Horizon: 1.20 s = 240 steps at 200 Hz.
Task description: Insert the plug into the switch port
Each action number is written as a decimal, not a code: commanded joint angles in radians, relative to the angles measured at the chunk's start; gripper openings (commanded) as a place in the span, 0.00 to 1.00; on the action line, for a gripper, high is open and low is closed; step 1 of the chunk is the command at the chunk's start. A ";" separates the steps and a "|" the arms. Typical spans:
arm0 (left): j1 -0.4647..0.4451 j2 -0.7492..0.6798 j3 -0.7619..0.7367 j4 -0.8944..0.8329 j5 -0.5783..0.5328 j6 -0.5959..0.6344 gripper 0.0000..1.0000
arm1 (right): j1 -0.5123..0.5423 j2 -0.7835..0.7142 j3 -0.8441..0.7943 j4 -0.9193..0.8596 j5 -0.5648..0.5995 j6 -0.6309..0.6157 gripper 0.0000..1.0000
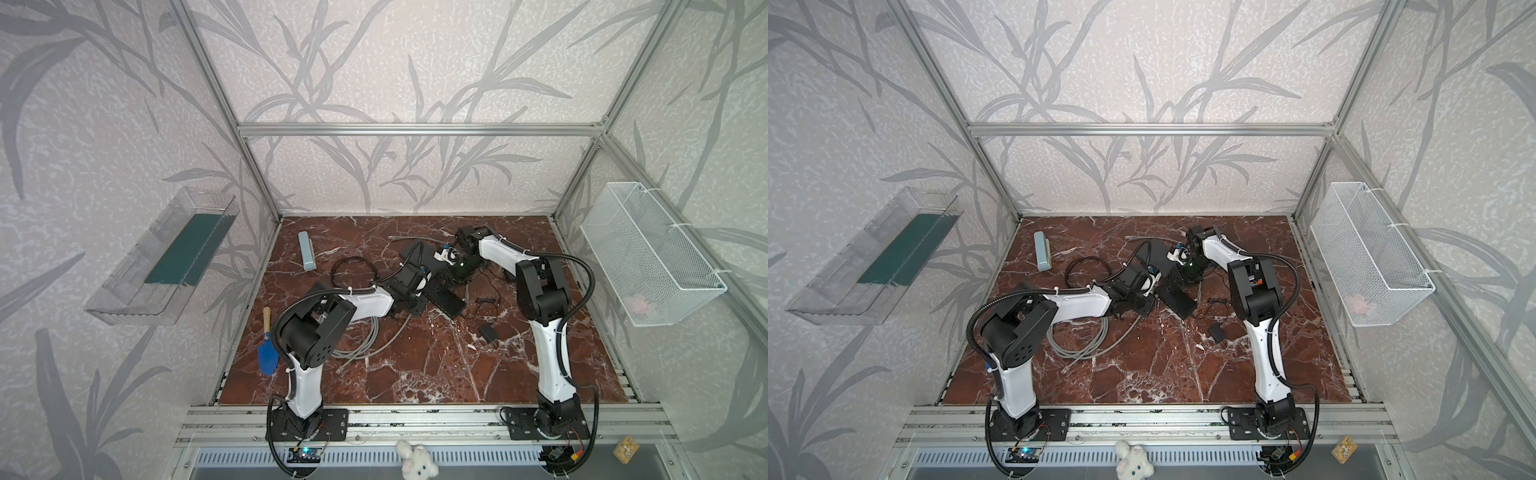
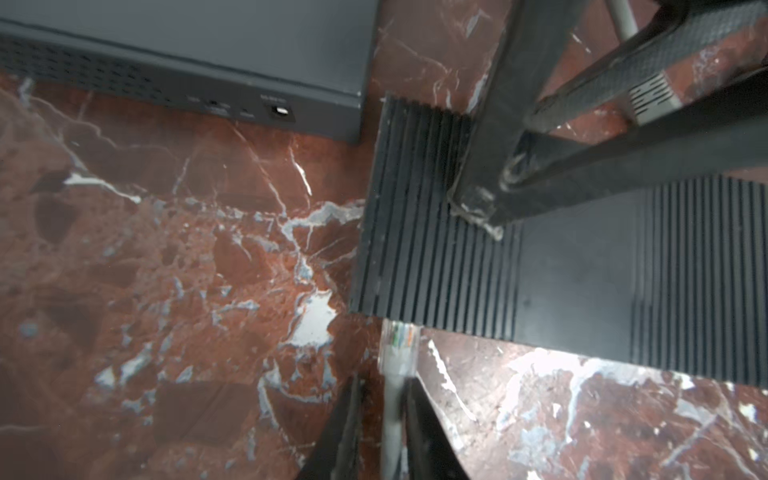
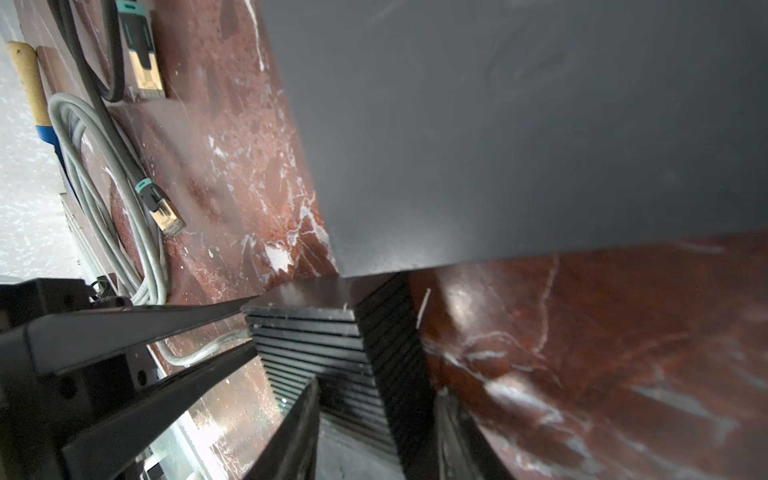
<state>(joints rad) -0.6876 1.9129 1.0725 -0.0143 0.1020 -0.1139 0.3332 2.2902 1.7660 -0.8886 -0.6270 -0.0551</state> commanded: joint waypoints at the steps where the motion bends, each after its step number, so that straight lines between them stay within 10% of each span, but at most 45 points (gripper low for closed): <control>1: -0.006 0.019 0.013 -0.011 -0.005 0.006 0.19 | 0.023 0.026 -0.014 -0.060 0.043 -0.006 0.44; 67: -0.006 0.037 0.028 0.032 0.061 0.066 0.06 | 0.042 0.043 -0.014 -0.089 0.028 -0.072 0.42; 240: 0.033 0.001 0.087 -0.013 0.310 0.341 0.06 | 0.140 0.098 0.047 -0.219 -0.117 -0.365 0.42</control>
<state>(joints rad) -0.6300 1.9202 1.1015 -0.0864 0.2871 0.1547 0.3721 2.3211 1.8328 -1.0260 -0.6178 -0.4175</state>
